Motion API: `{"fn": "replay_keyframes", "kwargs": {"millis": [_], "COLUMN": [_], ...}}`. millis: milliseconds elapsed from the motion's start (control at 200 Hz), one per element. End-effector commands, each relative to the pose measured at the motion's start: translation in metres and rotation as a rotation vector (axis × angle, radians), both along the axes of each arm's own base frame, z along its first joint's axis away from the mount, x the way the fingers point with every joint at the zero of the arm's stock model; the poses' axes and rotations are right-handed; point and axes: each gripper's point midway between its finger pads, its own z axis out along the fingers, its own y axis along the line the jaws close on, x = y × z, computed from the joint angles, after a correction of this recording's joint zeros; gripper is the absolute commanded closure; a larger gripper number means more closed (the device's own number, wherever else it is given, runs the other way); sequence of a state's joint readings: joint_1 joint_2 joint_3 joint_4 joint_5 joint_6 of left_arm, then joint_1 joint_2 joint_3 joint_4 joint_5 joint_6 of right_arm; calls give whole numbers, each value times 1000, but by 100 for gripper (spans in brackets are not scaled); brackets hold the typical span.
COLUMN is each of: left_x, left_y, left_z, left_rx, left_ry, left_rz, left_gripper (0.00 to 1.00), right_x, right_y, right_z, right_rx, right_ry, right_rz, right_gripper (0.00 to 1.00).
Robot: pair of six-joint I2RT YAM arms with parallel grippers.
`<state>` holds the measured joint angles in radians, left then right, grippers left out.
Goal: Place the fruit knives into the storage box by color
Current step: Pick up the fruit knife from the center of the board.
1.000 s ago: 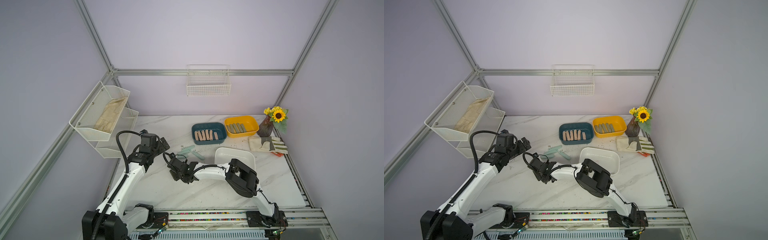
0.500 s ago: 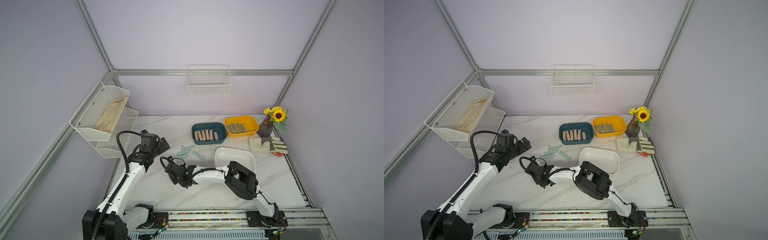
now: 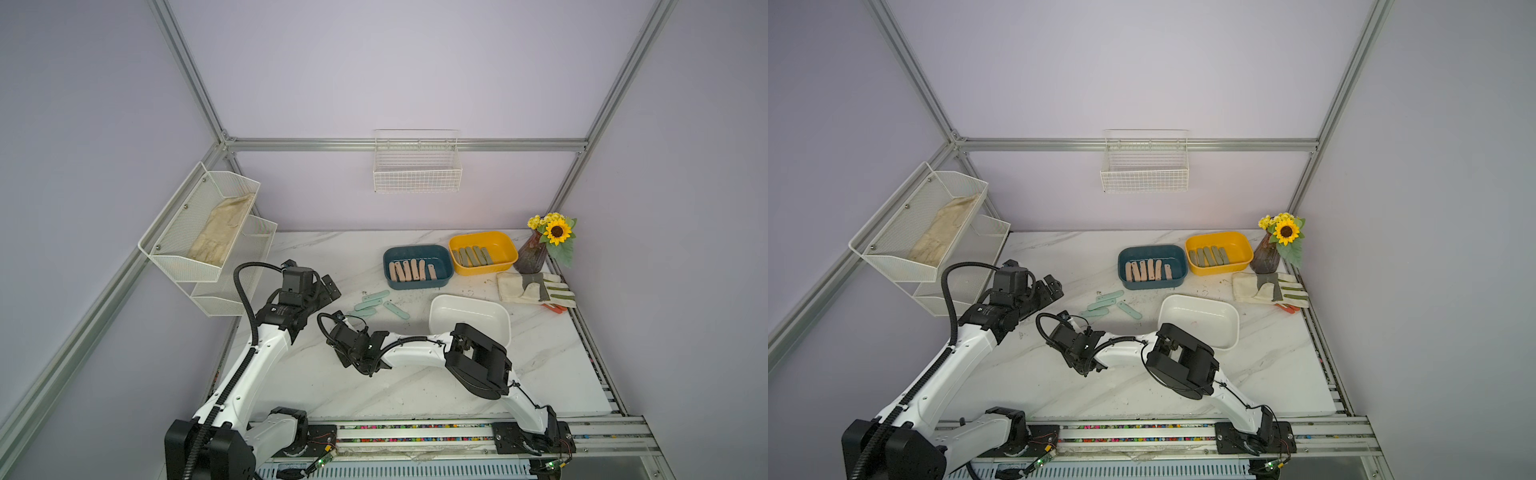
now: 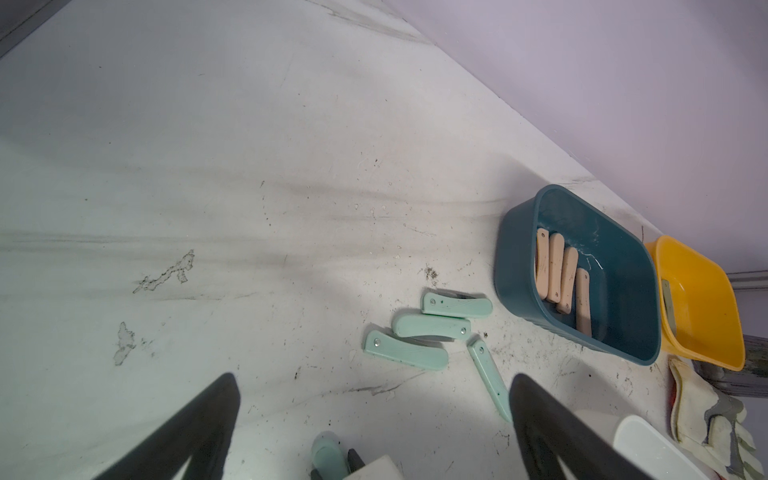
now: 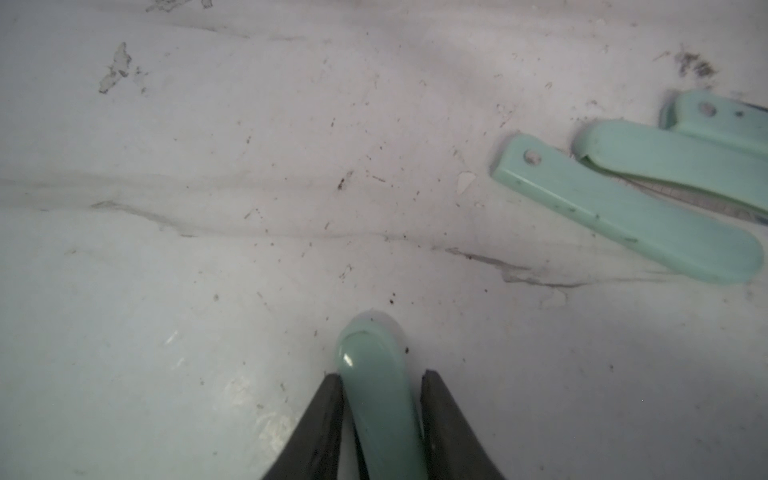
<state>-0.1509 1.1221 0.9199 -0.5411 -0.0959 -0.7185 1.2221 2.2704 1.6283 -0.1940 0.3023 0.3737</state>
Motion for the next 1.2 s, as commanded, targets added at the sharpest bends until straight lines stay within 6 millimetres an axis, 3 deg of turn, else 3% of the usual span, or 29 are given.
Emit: {"fn": "replay_keyframes", "kwargs": {"millis": [0,265,605,745,880,1040,1195], "left_x": [12,15,23,26,26,25,23], "left_y": [-6,-26,-69,-86,-108,-139,-168], "left_z": [36,31,17,16,18,21,21], "left_rx": [-39,-105,-278,-323,-337,-346,-348], "left_ry": [-87,-71,-26,-22,-22,-20,-16], "left_rz": [-16,-107,-269,-309,-356,-411,-462], "left_gripper": [0,0,0,0,0,0,0], "right_x": [-1,20,54,73,92,107,113], "right_y": [-38,-50,-98,-128,-166,-221,-265], "right_z": [-38,13,82,114,132,137,129], "right_rx": [-139,-20,132,187,218,243,265], "right_ry": [51,34,-2,-31,-50,-49,-27], "right_rz": [-36,-100,-241,-310,-395,-517,-626], "right_gripper": [73,77,78,78,78,78,78]}}
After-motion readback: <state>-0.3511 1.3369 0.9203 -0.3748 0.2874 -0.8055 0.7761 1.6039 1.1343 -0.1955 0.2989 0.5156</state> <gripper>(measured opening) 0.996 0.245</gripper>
